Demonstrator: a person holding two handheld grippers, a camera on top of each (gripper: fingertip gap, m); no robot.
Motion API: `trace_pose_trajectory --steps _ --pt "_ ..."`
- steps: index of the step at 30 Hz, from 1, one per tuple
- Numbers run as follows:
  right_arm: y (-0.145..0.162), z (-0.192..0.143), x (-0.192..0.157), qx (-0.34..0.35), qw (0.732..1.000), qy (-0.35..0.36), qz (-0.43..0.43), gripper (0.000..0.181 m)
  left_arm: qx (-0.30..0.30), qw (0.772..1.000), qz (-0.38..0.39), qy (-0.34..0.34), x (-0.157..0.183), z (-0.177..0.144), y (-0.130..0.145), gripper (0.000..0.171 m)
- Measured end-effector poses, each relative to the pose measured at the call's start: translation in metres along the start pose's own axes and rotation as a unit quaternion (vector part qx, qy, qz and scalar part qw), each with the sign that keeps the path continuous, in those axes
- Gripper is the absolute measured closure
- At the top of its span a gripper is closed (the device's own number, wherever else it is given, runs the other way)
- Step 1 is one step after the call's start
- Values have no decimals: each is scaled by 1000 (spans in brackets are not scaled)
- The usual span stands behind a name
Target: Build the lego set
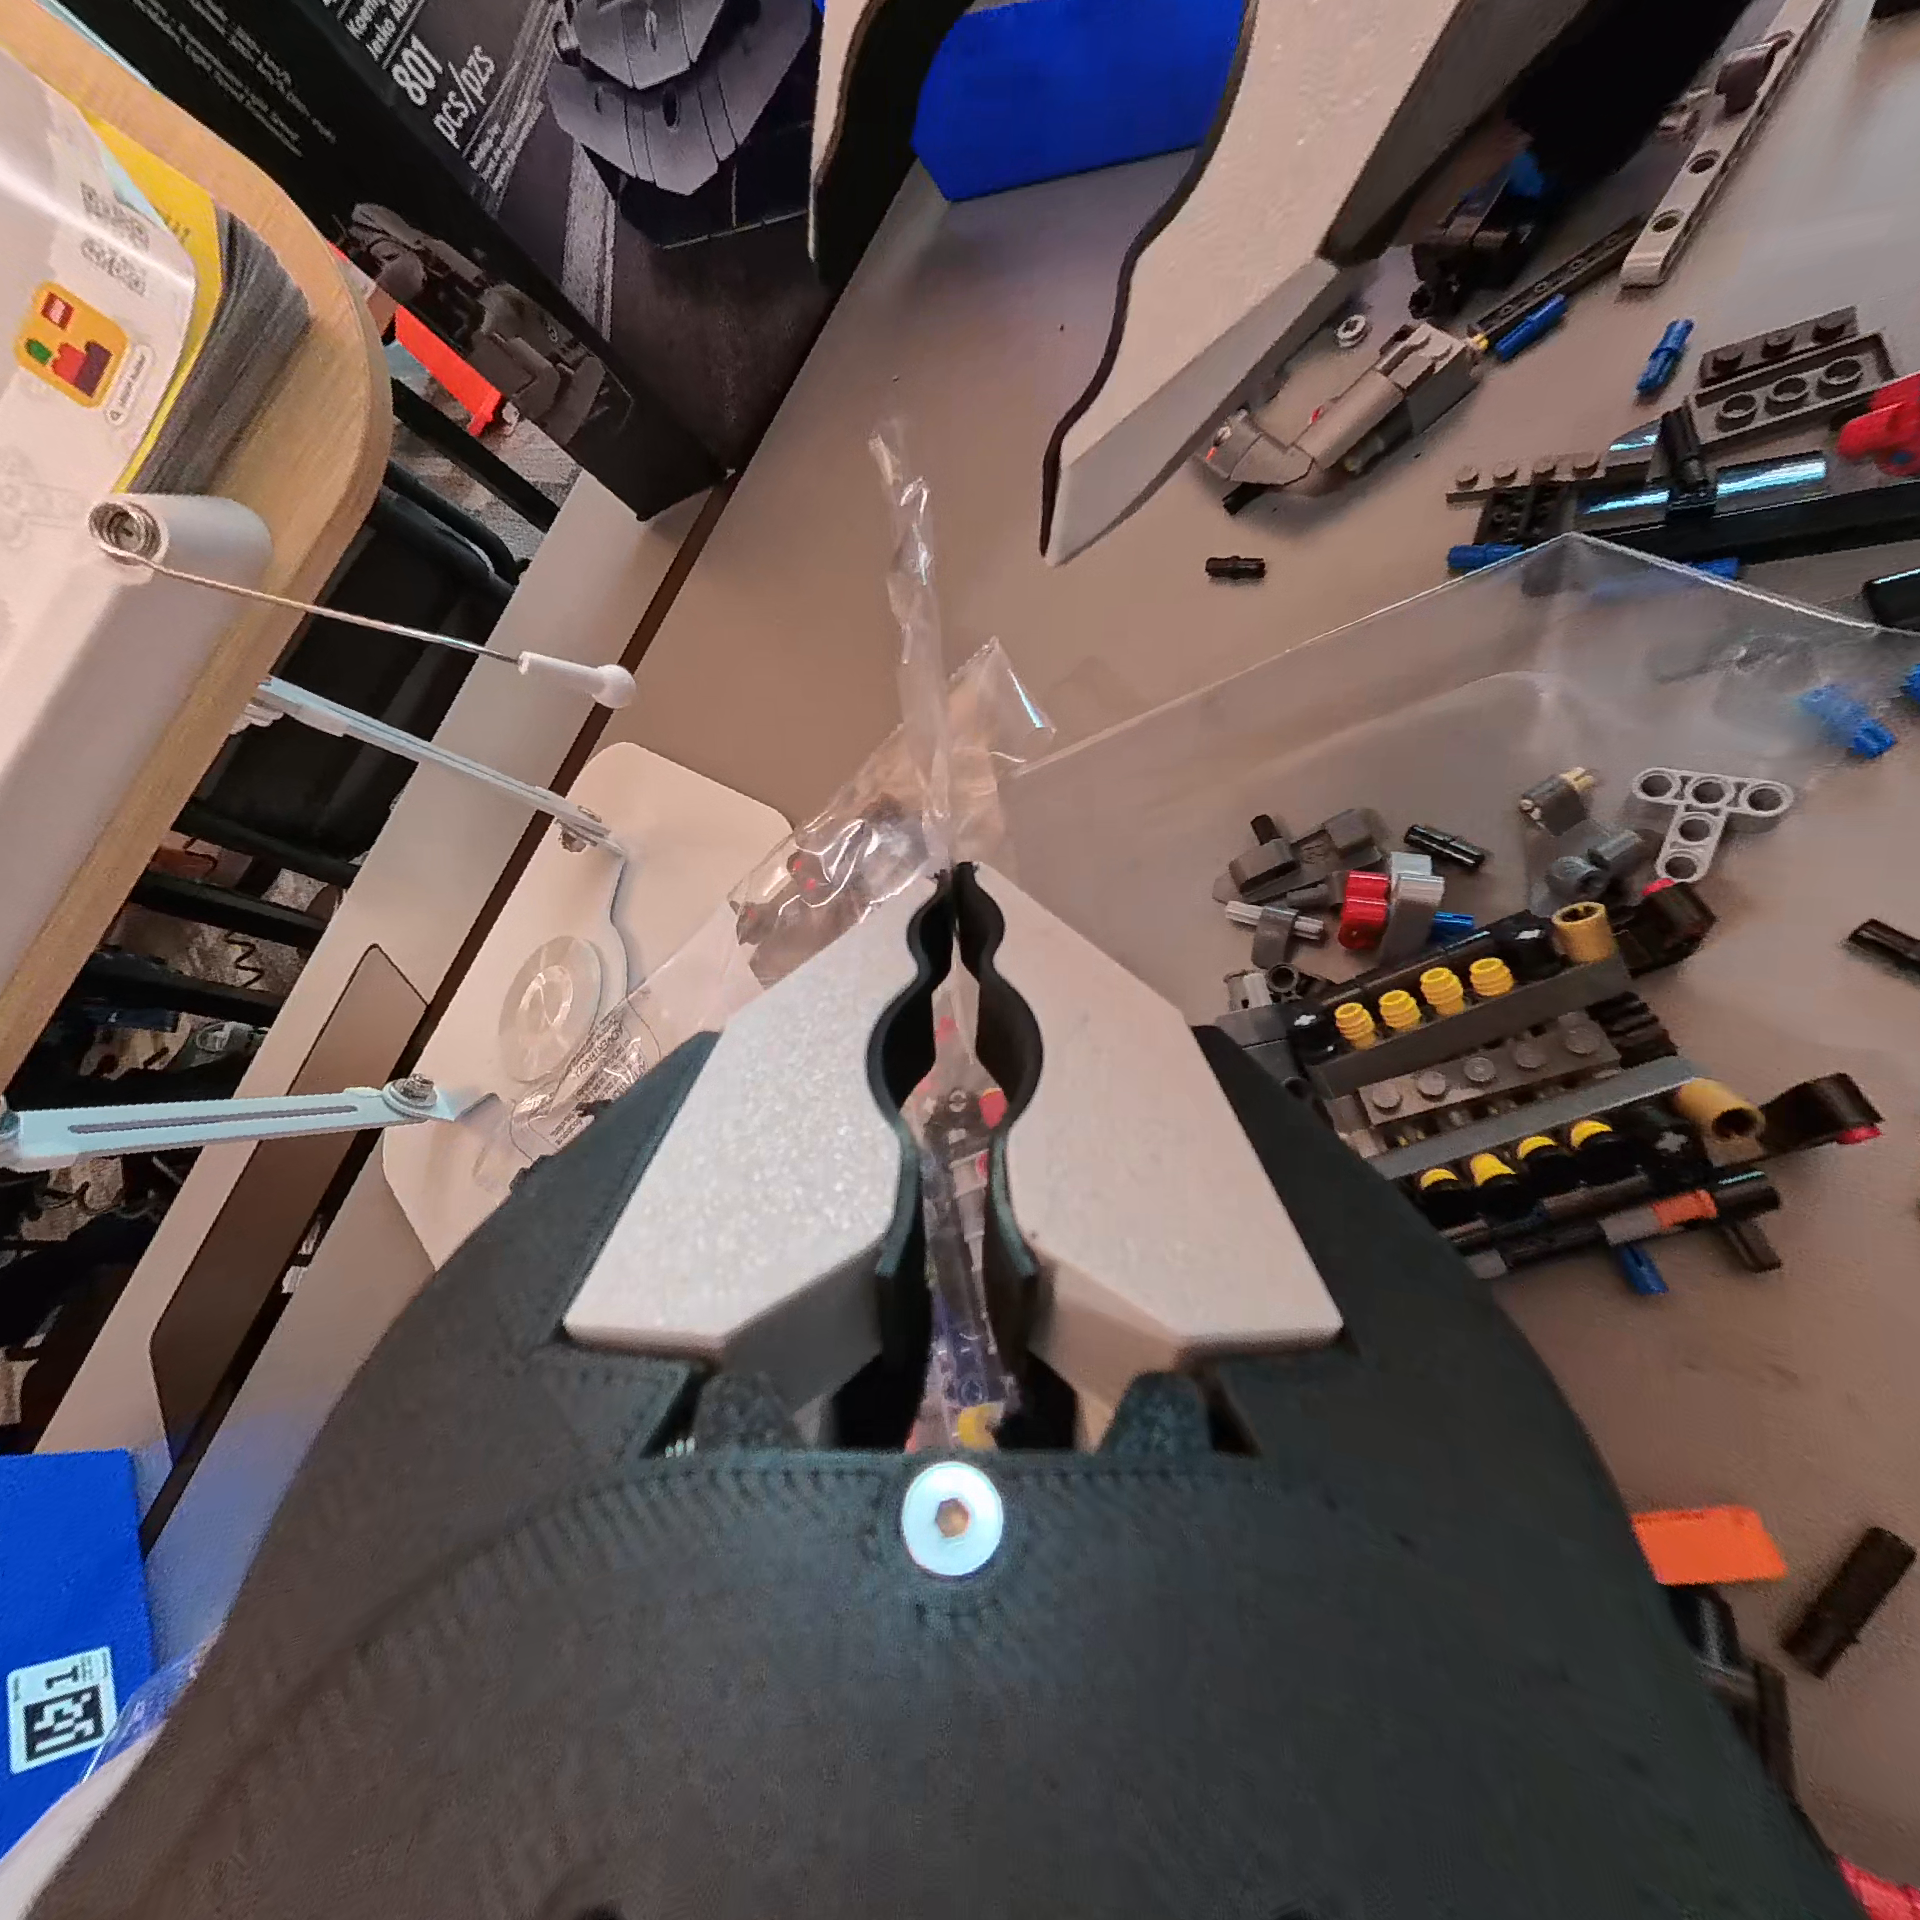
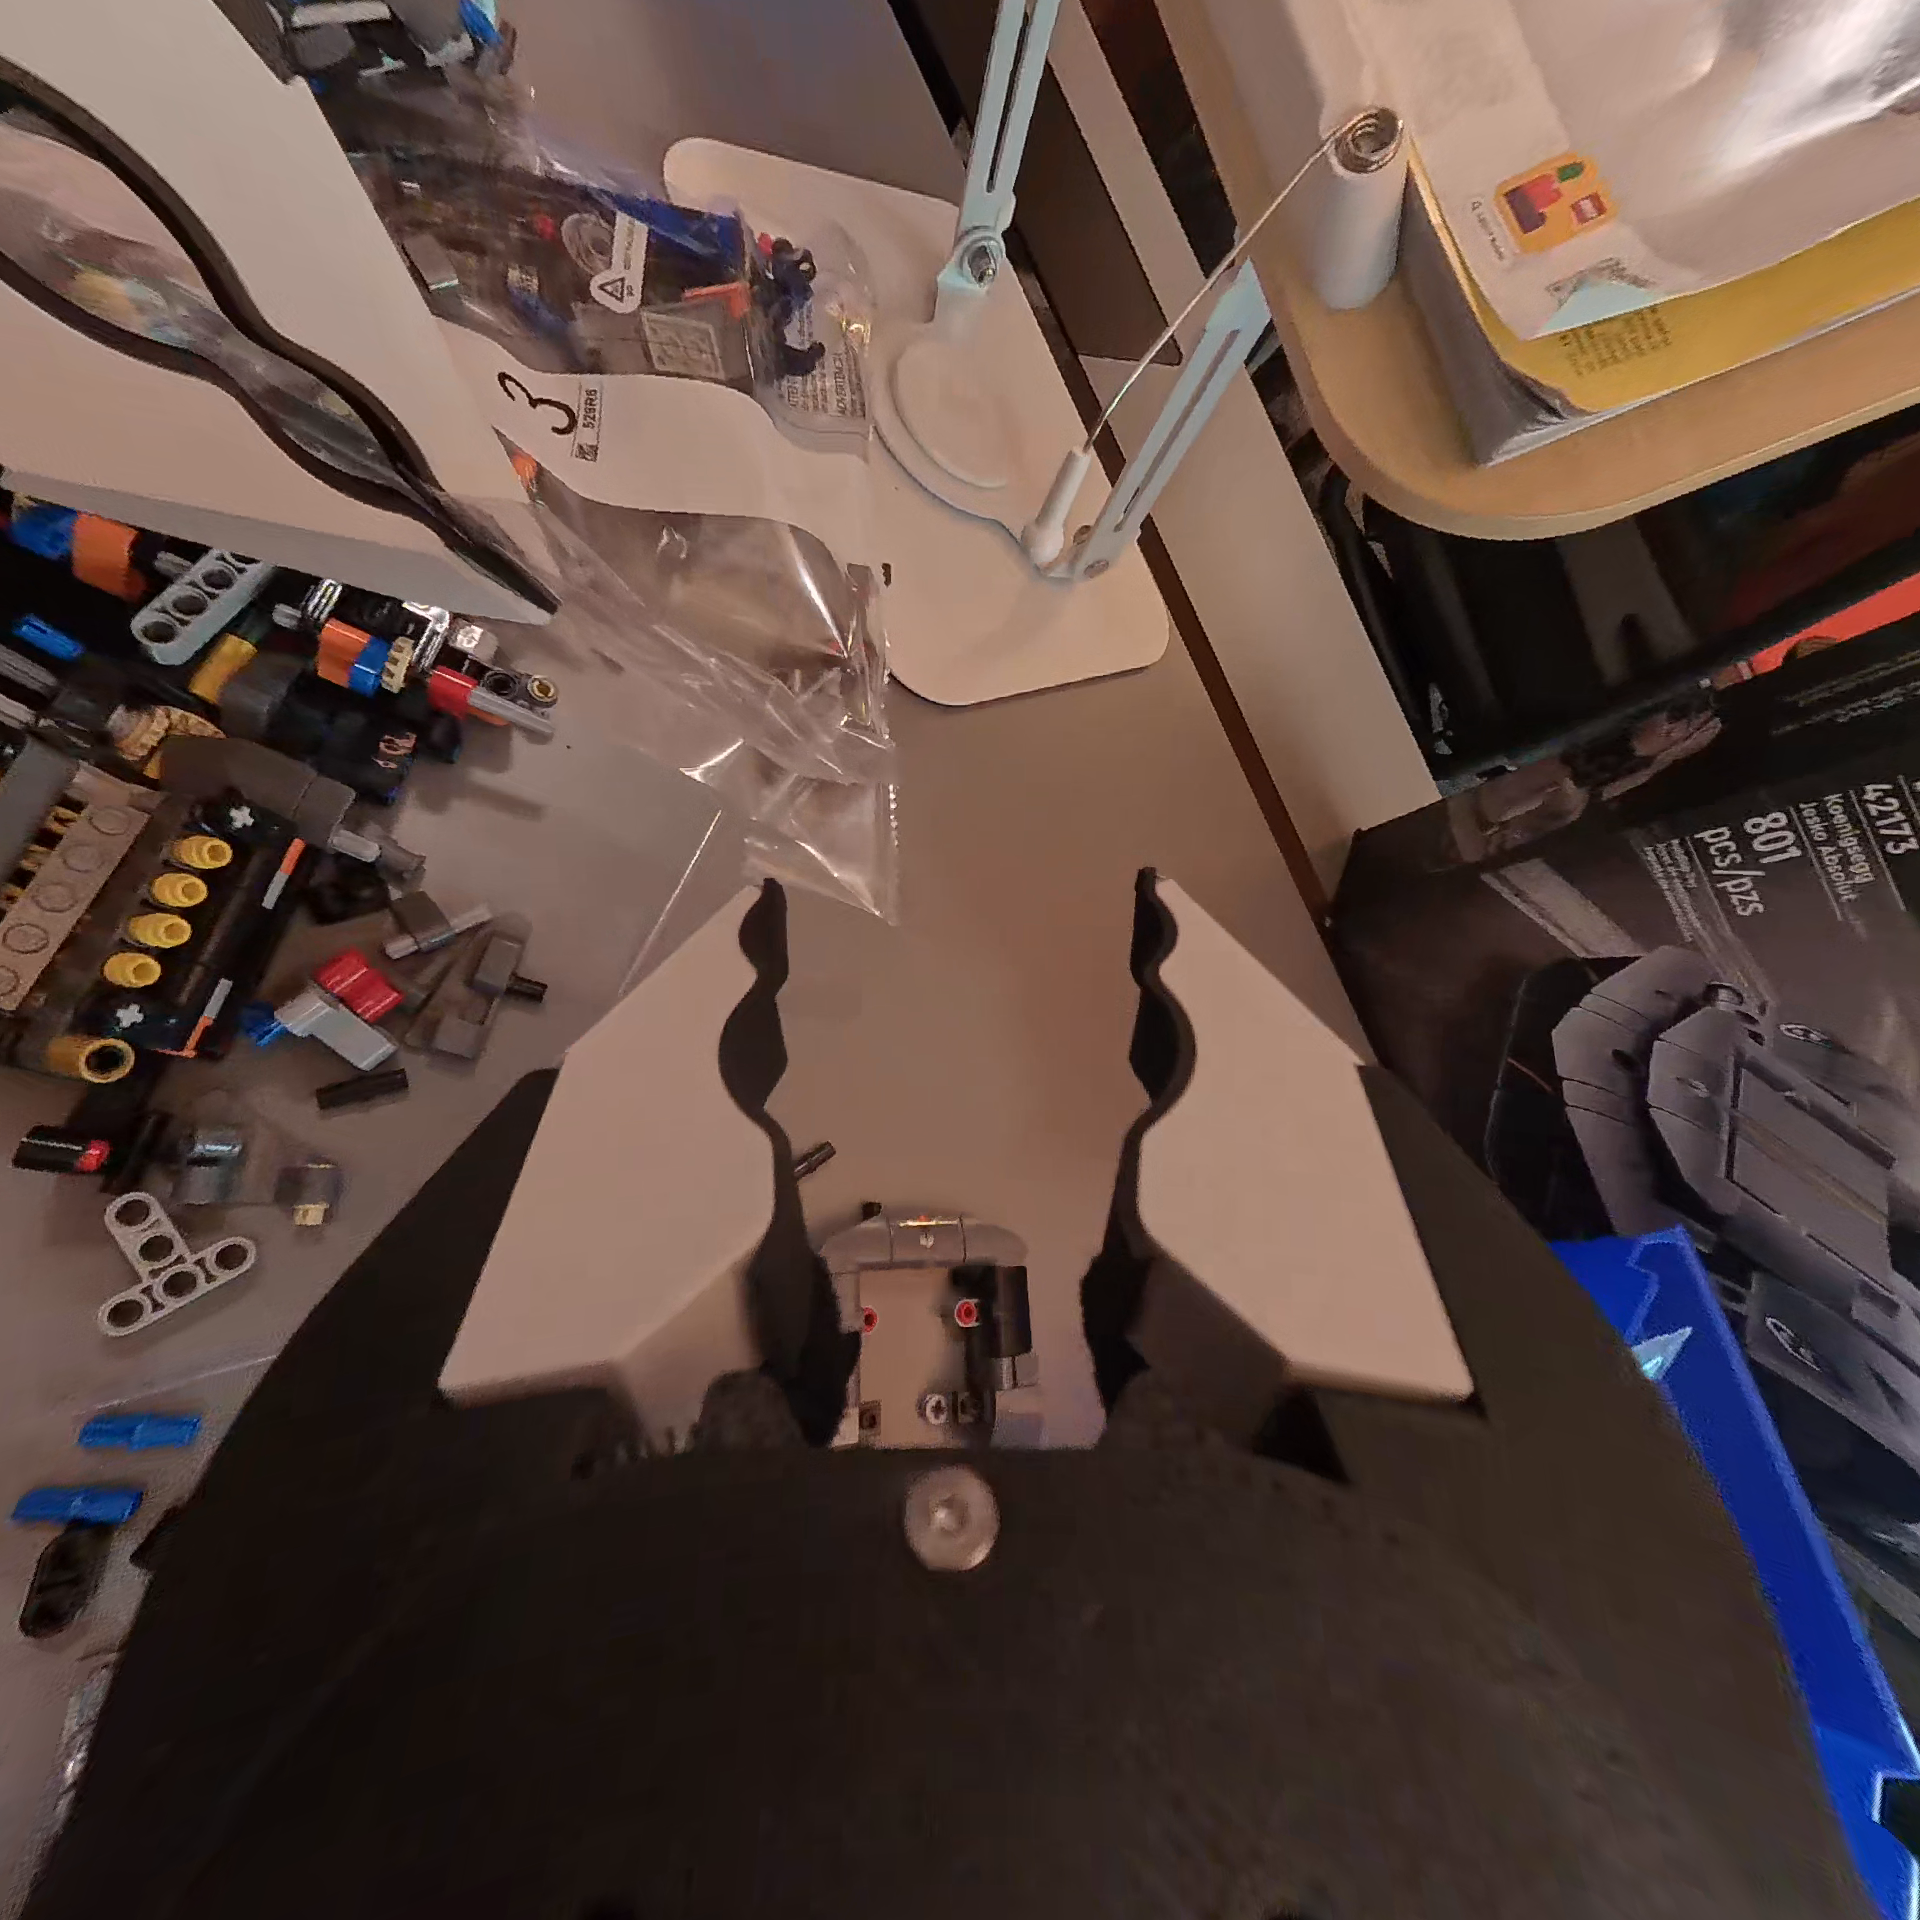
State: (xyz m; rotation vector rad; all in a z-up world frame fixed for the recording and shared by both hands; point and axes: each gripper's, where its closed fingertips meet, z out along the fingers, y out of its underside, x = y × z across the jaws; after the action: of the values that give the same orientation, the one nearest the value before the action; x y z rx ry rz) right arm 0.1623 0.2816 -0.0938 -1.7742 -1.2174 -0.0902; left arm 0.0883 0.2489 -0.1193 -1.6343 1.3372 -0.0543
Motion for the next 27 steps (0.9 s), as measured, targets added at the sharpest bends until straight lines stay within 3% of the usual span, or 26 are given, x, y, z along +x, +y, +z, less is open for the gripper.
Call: trace_pose_trajectory --steps 17,27 --pt "-9 -1 -6 14 1000 -6 3 117 9 1000 -14 6 0 0 -1 171" --pt "-48 -19 -36 141 972 -152 111 117 22 999 -22 17 4 -2 -7 171"
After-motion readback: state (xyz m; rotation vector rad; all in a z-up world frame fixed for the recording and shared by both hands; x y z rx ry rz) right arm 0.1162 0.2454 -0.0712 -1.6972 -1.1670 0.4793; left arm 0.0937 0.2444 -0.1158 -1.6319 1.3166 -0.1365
